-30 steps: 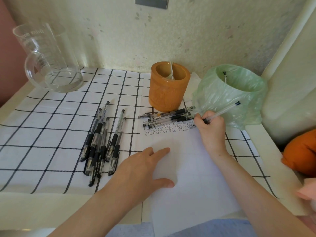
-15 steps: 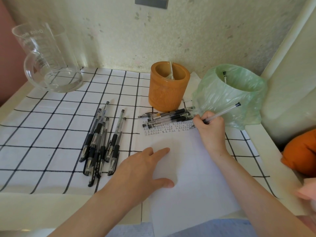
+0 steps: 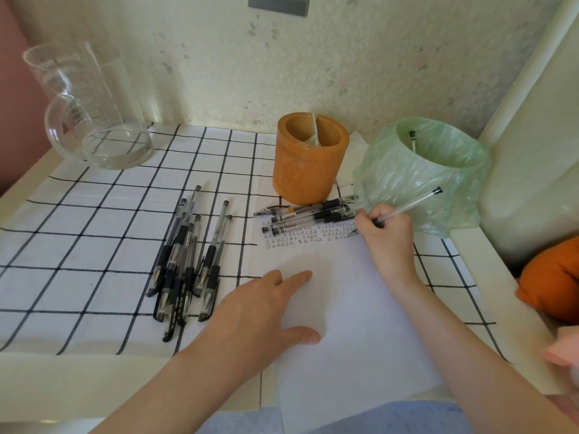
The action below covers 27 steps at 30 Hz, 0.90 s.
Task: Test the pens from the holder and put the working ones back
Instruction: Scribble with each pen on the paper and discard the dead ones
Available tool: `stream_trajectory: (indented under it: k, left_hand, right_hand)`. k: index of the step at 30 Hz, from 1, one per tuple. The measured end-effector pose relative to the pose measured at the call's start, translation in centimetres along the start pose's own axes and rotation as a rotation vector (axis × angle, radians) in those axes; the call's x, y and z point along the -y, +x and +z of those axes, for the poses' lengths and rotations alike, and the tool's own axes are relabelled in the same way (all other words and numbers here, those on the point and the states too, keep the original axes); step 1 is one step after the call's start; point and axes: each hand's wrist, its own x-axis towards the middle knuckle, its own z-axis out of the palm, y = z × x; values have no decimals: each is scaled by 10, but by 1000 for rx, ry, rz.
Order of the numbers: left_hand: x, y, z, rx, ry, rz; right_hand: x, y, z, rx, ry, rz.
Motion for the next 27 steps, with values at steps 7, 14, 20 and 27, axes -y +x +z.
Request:
stream_trajectory:
  k: [7,14,20,27]
  left_hand:
    - [-1,-1,-1,3,3,-6]
    - [-3,-1,-4,42,22,-20]
    - [-3,-1,-4,84,19,-37]
    - [-6,4,-5,-89,-339,-88]
  right_hand:
    - [2,0,0,6,-12,-8]
    - [3,-1,0,-2,-38,-21]
    - [5,0,-1,23,-69,-18]
    - [27,-3,-4,70,93,105]
